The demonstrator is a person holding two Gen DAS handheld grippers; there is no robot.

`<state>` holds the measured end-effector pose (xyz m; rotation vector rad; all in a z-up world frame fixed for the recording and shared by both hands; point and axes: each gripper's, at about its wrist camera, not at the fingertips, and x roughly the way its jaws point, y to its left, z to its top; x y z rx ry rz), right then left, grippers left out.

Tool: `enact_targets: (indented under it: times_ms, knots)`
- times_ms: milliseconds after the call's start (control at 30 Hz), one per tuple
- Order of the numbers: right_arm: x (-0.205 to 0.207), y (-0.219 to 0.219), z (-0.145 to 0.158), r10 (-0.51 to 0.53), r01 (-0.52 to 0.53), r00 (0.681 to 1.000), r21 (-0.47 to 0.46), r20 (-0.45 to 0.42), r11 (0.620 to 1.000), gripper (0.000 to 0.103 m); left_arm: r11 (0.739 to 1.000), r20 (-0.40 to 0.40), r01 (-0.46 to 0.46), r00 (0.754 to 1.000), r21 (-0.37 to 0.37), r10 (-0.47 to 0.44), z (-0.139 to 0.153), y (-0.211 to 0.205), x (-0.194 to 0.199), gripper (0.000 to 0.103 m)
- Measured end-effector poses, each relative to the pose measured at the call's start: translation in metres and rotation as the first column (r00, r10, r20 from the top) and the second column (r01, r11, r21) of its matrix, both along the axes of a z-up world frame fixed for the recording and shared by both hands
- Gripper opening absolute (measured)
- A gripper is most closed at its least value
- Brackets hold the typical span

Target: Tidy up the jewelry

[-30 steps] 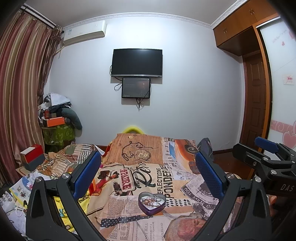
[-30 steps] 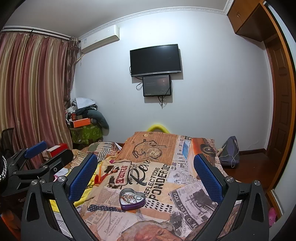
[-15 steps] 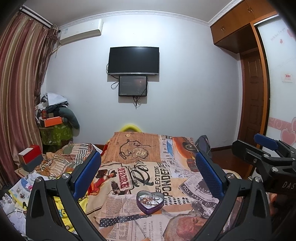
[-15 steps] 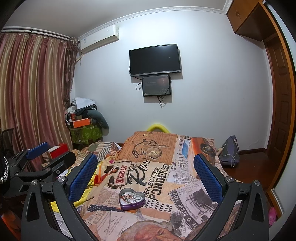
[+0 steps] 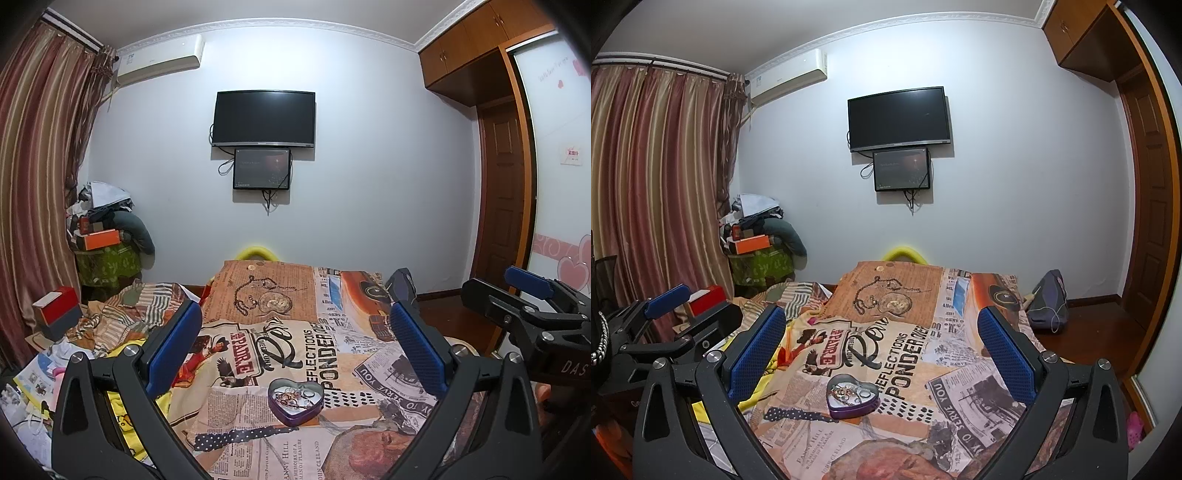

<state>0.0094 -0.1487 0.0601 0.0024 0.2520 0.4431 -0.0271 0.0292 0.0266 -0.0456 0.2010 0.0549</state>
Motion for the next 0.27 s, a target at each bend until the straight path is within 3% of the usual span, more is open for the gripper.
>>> enact_targets:
  times_ms: [267]
  knots:
    - [0.0026,0.0022,-0.0036,0.002,-0.002,1.0,-0.009,-0.003,1.0,0.103,1.0,-0.012,0.002,1.0,-0.014,-0.002,-0.0032,0.0053,0.002,0.102]
